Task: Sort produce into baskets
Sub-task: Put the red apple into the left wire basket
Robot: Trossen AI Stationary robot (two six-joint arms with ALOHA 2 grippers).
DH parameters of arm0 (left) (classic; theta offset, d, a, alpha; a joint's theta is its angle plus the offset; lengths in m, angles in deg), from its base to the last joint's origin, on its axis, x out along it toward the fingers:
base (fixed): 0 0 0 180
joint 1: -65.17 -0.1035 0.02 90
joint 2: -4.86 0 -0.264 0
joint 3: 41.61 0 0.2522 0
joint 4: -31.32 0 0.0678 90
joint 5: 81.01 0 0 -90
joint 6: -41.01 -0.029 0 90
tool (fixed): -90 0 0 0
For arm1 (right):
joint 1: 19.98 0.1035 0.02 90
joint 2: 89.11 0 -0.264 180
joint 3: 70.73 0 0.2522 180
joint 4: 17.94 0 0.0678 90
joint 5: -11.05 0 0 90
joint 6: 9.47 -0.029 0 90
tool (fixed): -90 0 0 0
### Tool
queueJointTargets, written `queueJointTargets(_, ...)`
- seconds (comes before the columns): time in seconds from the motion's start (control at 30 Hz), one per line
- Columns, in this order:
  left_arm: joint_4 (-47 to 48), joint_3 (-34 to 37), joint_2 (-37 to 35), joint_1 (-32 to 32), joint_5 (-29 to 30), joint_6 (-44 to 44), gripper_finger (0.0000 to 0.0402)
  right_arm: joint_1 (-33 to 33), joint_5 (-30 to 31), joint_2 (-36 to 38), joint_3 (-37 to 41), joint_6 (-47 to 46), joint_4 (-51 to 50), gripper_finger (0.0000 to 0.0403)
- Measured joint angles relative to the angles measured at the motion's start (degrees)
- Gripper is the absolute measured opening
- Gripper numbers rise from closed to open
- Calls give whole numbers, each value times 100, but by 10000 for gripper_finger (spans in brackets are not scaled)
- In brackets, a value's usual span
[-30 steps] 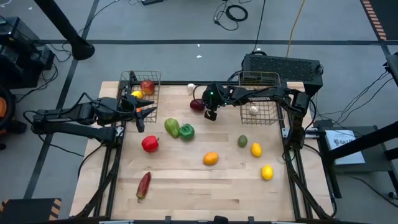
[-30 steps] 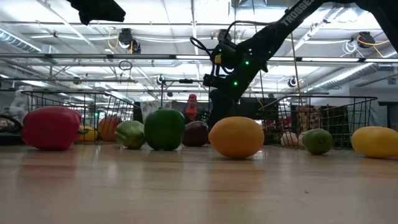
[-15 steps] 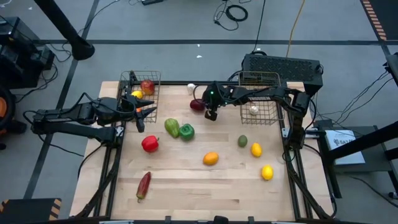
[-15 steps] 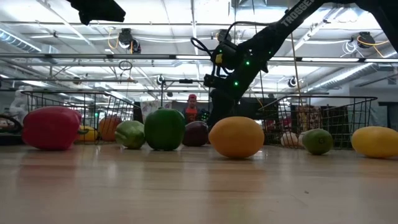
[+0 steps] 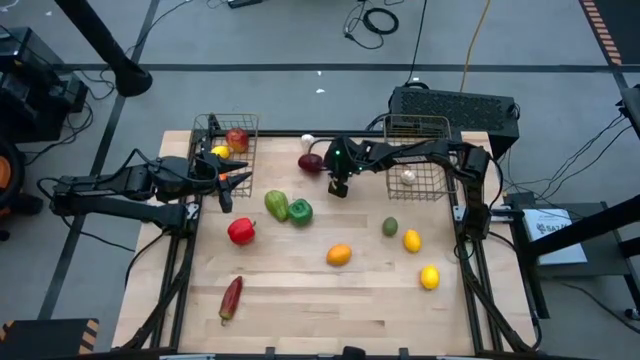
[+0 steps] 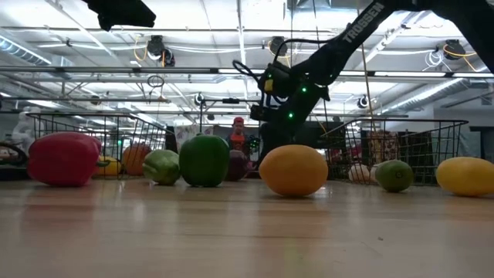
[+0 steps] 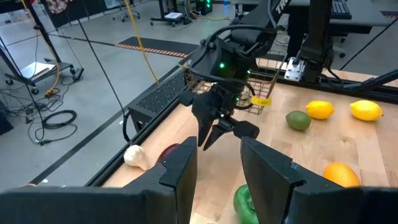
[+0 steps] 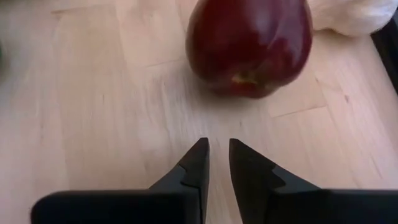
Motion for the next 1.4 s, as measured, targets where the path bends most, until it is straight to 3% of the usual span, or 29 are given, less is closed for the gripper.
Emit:
queueJointTargets(0.2,8,0,-1,0,0,-28,132,2,191,33,-59,-59,-66,50)
queueJointTargets(0.47,1,0,1,0,0,-102,132,6,175,31,-609,-758,-236,98)
queueJointTargets(0.6,1,0,1,0,2,-102,132,85,469,23,-801,-1016,-620,116)
queueJointTargets(1.4,-132,0,-1,0,11,-150,132,195,490,-17,-855,-1921,-352,109)
